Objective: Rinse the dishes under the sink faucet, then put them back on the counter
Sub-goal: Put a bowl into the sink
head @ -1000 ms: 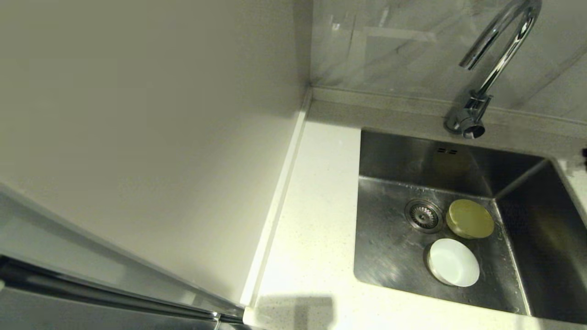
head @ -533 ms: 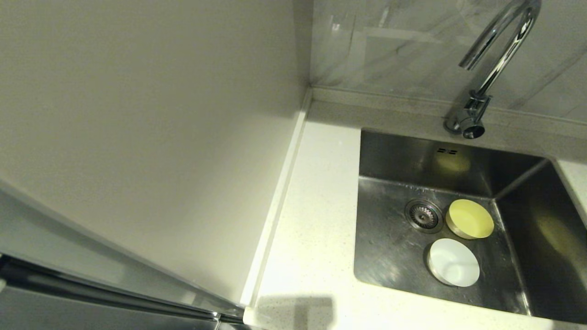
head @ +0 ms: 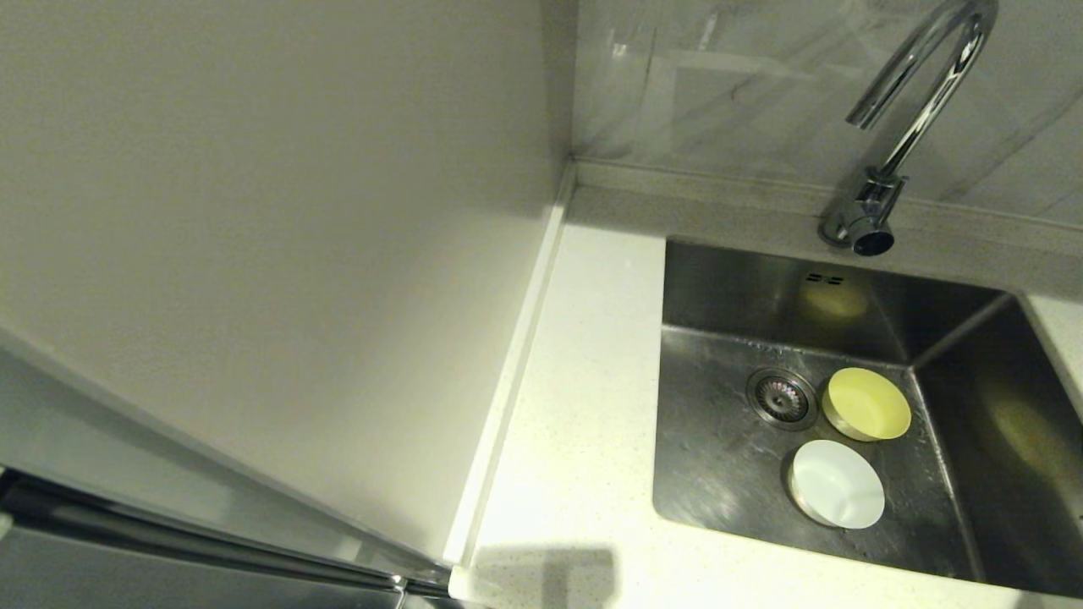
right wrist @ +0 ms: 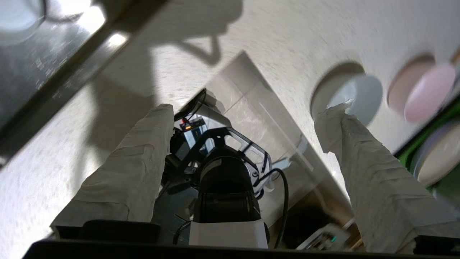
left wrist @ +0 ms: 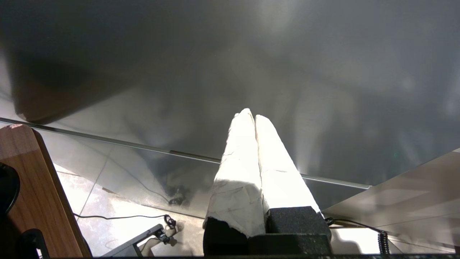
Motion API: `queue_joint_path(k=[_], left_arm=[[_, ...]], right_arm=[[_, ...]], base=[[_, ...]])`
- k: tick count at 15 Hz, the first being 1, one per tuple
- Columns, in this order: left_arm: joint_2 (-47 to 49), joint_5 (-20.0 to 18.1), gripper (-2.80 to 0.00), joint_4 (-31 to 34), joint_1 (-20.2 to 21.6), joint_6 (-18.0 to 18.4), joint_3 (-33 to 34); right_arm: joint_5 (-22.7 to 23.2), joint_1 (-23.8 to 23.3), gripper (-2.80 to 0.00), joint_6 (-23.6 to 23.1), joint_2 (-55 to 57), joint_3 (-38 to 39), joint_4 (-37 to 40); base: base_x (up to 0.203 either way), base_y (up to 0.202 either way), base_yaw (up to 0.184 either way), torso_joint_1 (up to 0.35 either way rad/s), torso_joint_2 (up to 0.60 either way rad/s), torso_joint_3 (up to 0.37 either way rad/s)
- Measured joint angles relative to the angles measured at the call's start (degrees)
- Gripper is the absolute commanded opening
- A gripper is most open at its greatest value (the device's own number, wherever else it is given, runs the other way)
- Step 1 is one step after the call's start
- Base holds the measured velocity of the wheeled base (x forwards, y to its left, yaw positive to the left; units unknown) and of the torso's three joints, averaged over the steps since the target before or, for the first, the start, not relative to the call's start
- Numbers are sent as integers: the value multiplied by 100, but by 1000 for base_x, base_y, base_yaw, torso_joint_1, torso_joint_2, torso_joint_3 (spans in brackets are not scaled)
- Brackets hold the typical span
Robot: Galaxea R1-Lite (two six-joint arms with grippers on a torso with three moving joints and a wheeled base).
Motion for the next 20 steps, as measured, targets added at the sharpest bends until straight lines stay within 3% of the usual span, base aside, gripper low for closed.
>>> queue_joint_path(k=[5,8,13,17,20], left_arm=[[0,0,-280,-1,2,0,0],[0,0,-280,-1,2,0,0],[0,0,-280,-1,2,1,0],[0,-1,-280,1,0,-1,0],[0,0,-280,-1,2,-2,0]], right_arm=[[-29,-2027,0,-121,237,623,-86],[-35,-3039,0,-236,544,976,-513],[-56,-4235,0,-471,1443,1128,-772],[-160,-5235,0,-1137,2042,1099,-1273],[-167,-5716,0,-1445,2455,1054,-1640]], base=[[0,0,0,0,0,0],[0,0,0,0,0,0],[0,0,0,0,0,0],[0,0,0,0,0,0],[0,0,0,0,0,0]])
